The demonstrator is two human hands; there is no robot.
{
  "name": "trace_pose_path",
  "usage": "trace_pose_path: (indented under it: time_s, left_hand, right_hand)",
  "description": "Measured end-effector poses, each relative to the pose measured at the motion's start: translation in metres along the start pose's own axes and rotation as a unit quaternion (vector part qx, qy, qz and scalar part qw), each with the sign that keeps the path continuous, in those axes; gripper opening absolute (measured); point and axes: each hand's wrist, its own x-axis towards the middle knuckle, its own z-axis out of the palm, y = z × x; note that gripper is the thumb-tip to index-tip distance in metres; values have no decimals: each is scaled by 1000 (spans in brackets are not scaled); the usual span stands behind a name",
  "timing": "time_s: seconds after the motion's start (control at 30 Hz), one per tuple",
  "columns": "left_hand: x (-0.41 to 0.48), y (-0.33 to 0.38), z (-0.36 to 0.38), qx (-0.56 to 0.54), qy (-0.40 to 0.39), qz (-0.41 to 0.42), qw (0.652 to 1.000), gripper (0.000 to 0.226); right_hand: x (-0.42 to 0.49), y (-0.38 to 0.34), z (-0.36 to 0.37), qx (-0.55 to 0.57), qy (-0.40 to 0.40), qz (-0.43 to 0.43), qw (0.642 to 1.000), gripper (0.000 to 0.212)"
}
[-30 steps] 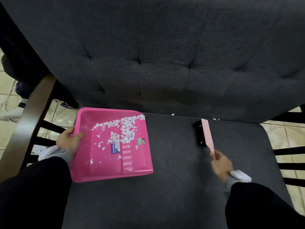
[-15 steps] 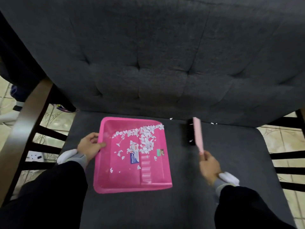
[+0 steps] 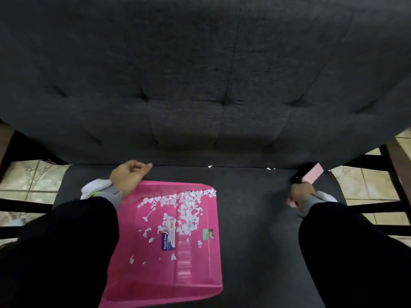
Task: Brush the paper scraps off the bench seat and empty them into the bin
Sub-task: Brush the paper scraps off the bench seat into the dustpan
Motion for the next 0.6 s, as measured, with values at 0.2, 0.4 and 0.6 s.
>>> trace_pose_path:
  time_s: [0.2, 0.4, 0.6]
  left_hand:
    - [14, 5, 7, 102, -83, -5, 991, 31]
    - [11, 7, -1, 122, -144, -2, 982, 20]
    - [-1, 2, 4, 149, -170, 31, 974, 11]
  right_hand:
    - [-10, -20, 54, 86, 23, 20, 996, 21]
    - [-48, -19, 93, 75, -86, -1, 994, 24]
    - [-74, -16, 117, 65, -161, -30, 984, 26]
